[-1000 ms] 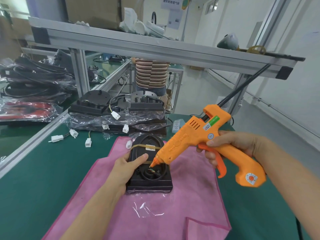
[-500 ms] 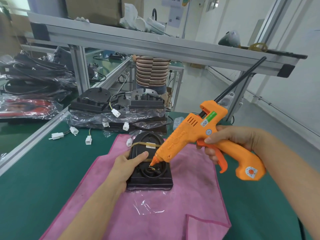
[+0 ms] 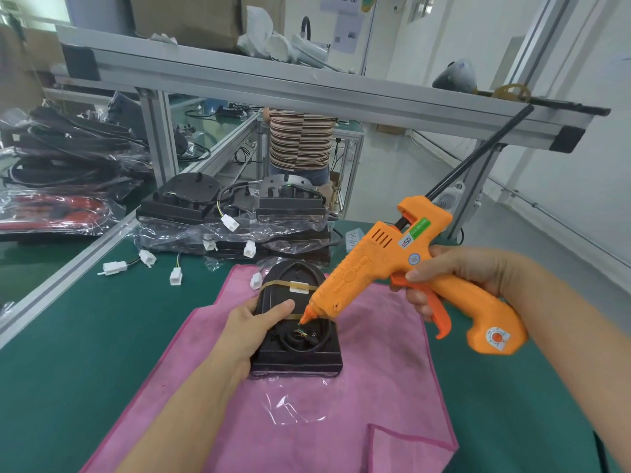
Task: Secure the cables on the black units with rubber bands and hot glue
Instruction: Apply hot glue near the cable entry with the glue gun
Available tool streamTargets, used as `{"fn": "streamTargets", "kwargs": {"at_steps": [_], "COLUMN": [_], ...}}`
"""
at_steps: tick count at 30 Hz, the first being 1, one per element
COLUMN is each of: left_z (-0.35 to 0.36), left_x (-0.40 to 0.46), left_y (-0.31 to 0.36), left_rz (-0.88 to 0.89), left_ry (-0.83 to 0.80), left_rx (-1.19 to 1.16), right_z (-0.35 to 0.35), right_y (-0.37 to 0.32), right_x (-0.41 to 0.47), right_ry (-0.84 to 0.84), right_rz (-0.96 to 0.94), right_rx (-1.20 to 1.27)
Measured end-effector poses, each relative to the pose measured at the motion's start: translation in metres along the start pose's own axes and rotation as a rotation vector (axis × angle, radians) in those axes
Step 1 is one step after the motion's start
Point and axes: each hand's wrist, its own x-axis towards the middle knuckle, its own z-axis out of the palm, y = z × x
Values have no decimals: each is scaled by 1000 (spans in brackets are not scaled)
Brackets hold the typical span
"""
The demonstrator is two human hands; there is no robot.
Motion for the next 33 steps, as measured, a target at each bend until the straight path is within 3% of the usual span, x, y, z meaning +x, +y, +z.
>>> {"fn": "streamTargets", "kwargs": {"at_steps": [12, 33], "left_z": [-1, 0], "left_x": [0, 2], "left_y": [1, 0], "left_rz": [-15, -25], "left_ry": [8, 9], "left_rx": [4, 1], "right_z": [6, 12], "right_y": [-6, -17], "right_x": [3, -15], "right_ry": [-81, -57], "right_rz": [-4, 18], "right_rx": [-58, -52]}}
